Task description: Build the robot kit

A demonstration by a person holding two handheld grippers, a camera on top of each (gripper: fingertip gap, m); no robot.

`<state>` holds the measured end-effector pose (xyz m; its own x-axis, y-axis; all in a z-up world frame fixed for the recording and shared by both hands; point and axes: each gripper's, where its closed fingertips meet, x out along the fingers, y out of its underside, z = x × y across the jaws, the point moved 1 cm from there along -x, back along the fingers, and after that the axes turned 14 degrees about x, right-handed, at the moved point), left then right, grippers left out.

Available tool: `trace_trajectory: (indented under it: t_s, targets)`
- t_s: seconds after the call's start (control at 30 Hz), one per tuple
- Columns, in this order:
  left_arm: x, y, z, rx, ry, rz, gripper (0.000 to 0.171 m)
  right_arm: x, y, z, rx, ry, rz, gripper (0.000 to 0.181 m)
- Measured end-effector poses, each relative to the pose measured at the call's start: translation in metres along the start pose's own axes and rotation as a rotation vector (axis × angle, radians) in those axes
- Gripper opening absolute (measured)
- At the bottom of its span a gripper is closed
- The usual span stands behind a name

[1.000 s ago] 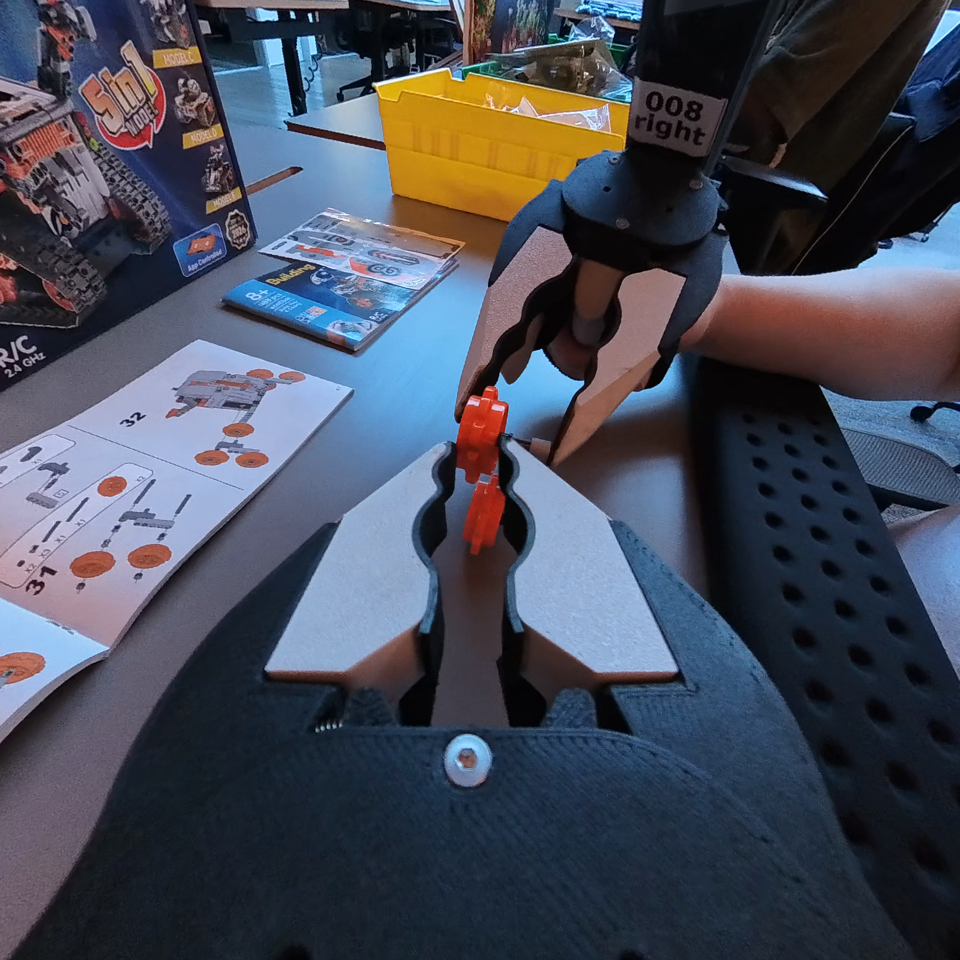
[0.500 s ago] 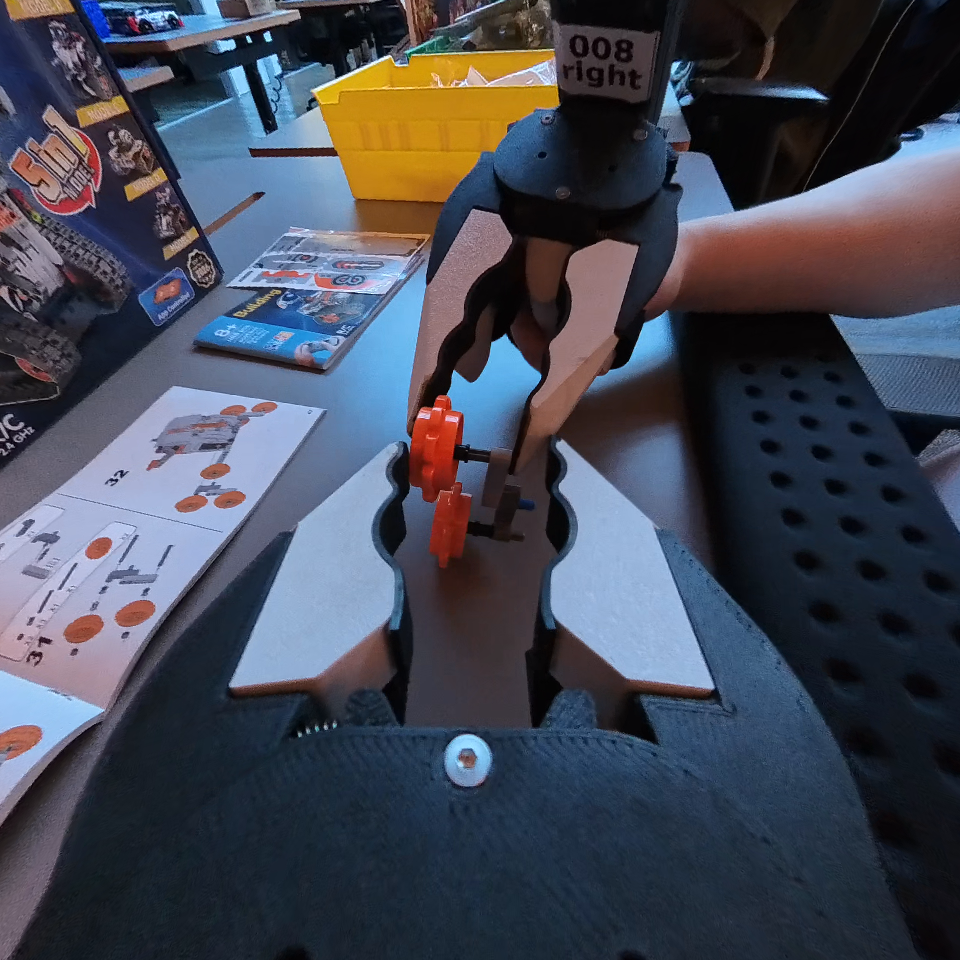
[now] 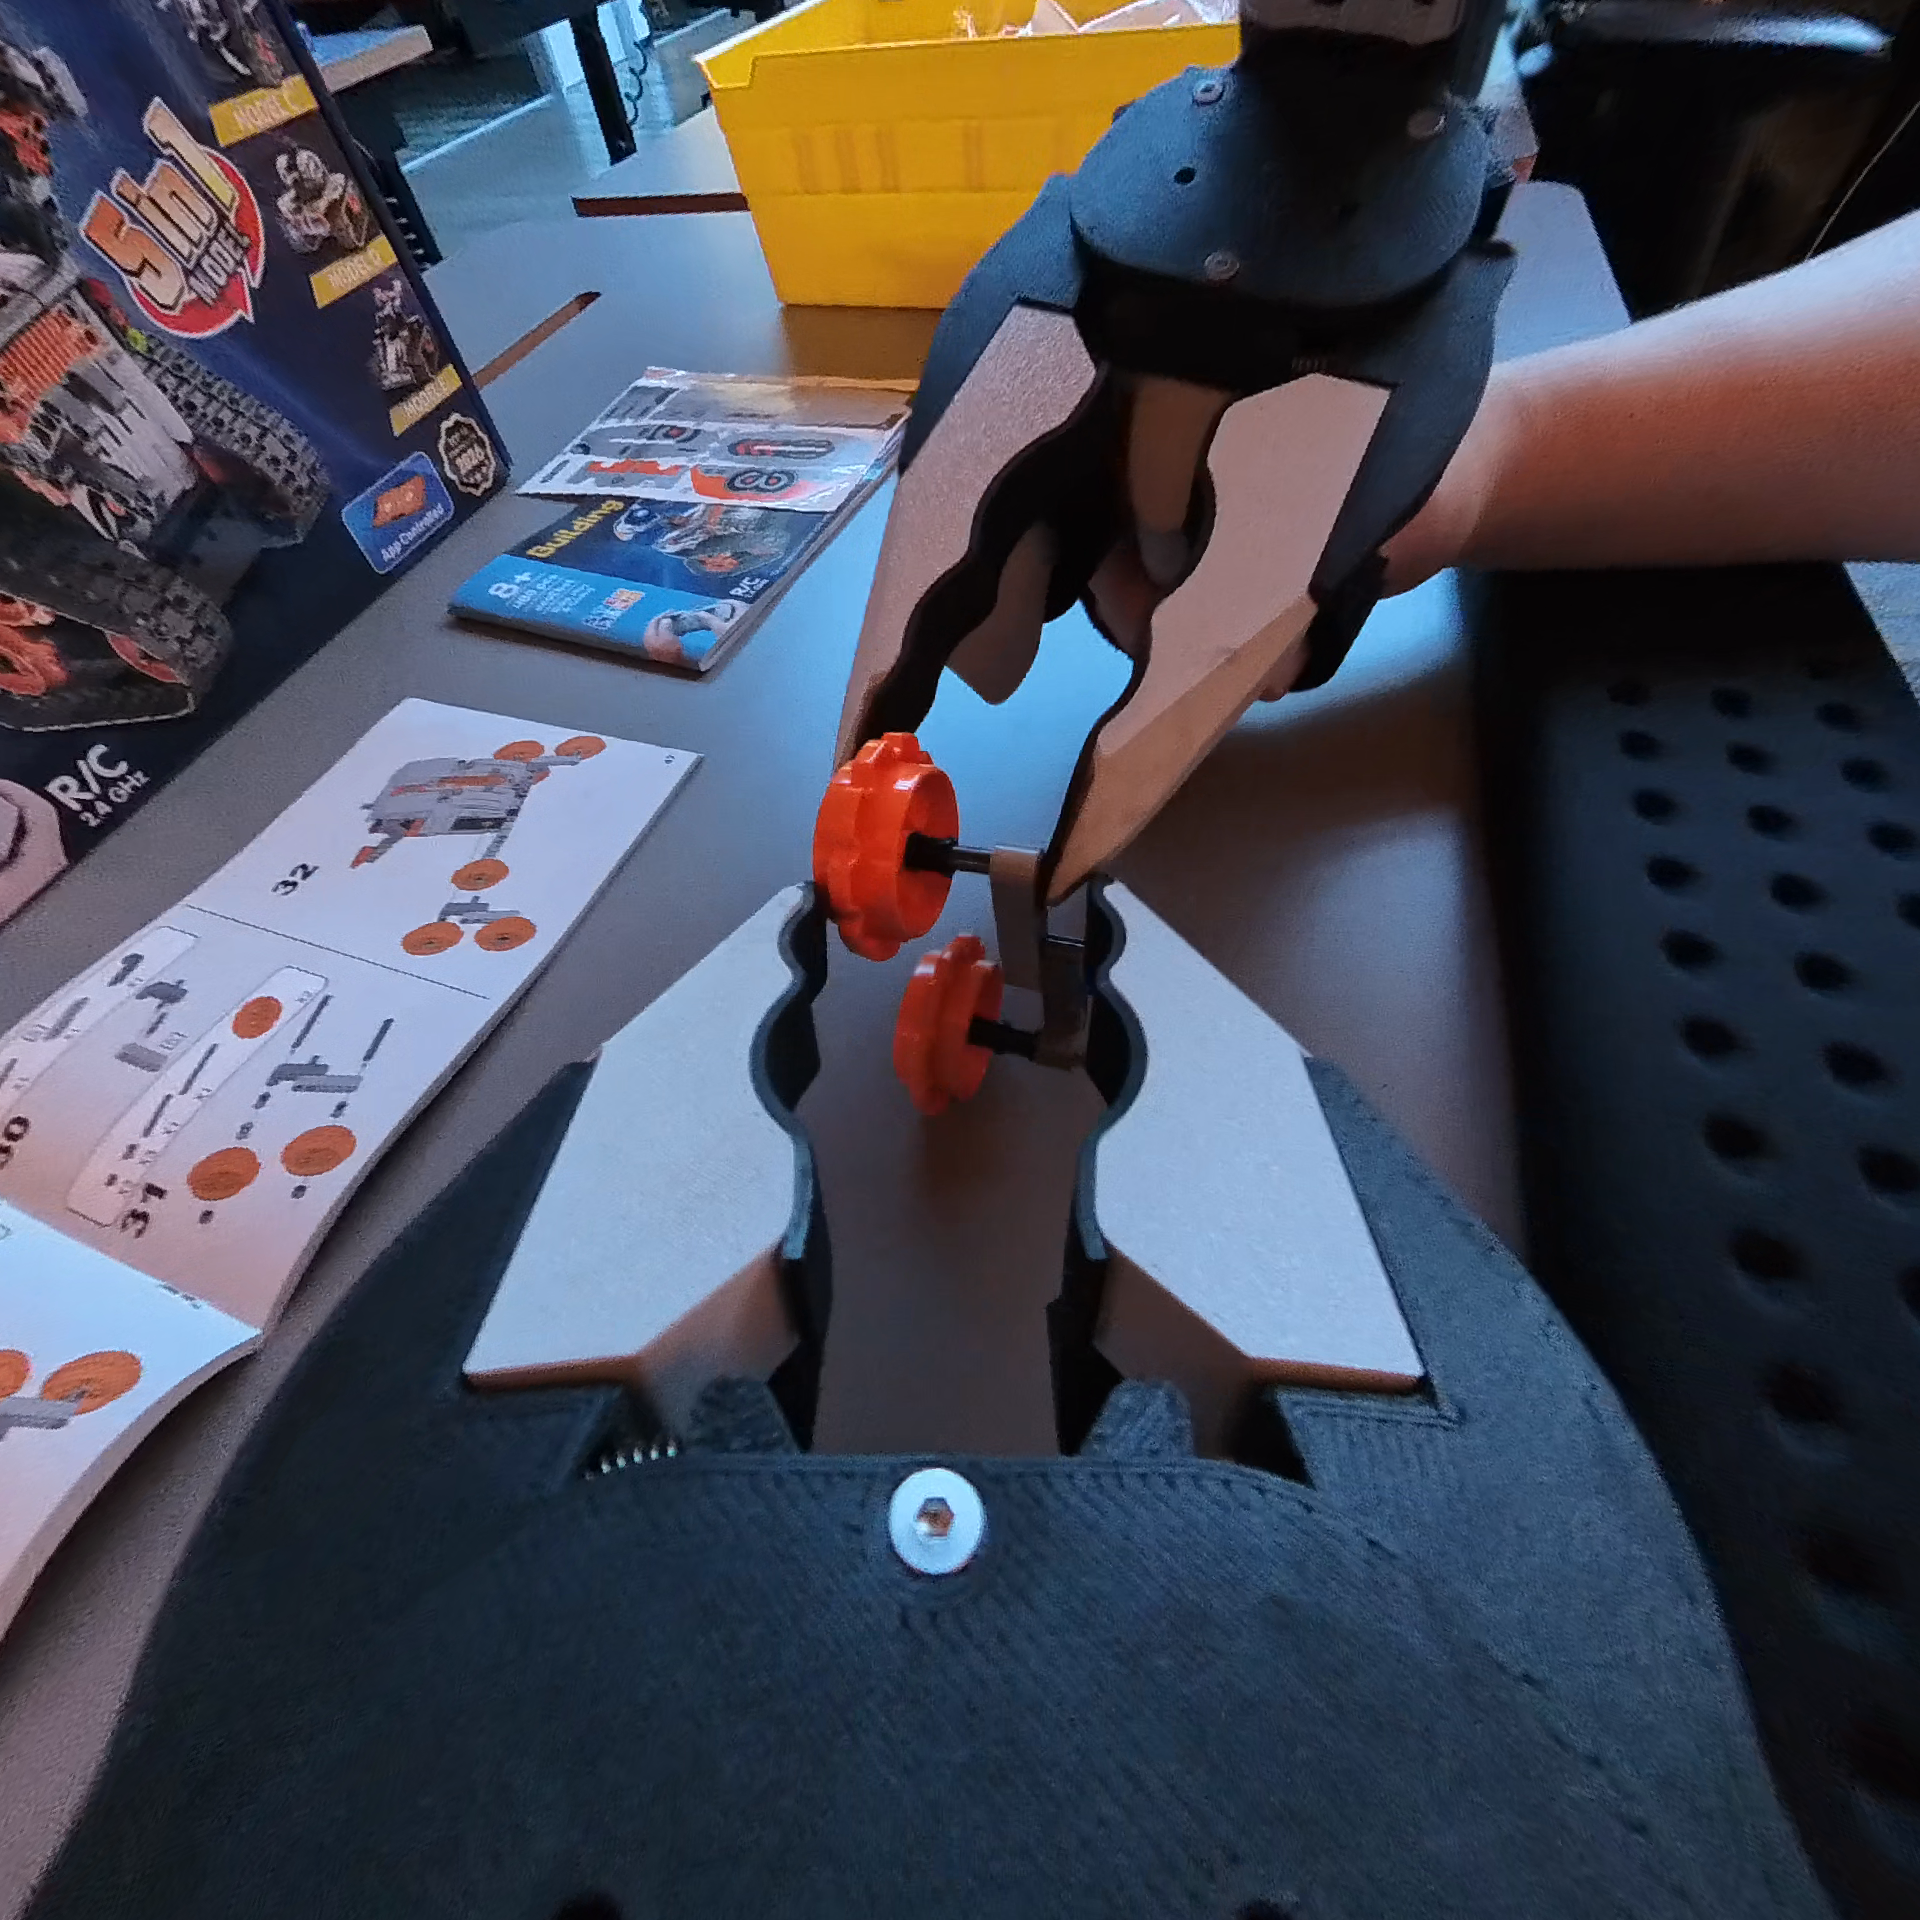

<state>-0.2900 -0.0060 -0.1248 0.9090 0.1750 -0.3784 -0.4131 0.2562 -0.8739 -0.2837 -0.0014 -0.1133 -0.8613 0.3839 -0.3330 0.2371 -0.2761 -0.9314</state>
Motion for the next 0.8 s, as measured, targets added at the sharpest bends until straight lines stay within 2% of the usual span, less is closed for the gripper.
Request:
trace_trajectory:
  t_s: [0.2,0.5,0.8]
  targets:
    - [-0.002,-0.008,-0.002,-0.109,0.055,-0.068,0.057,0.000,0.003,-0.002,-0.007,0.002,0.007,0.038]
    - [-0.002,-0.008,0.000,-0.062,0.029,-0.094,0.053,0.000,0.004,-0.002,0.019,-0.015,-0.002,0.038]
    - [-0.003,-0.011,-0.003,-0.056,0.011,-0.114,0.053,-0.003,0.001,0.001,-0.049,-0.004,-0.015,0.037]
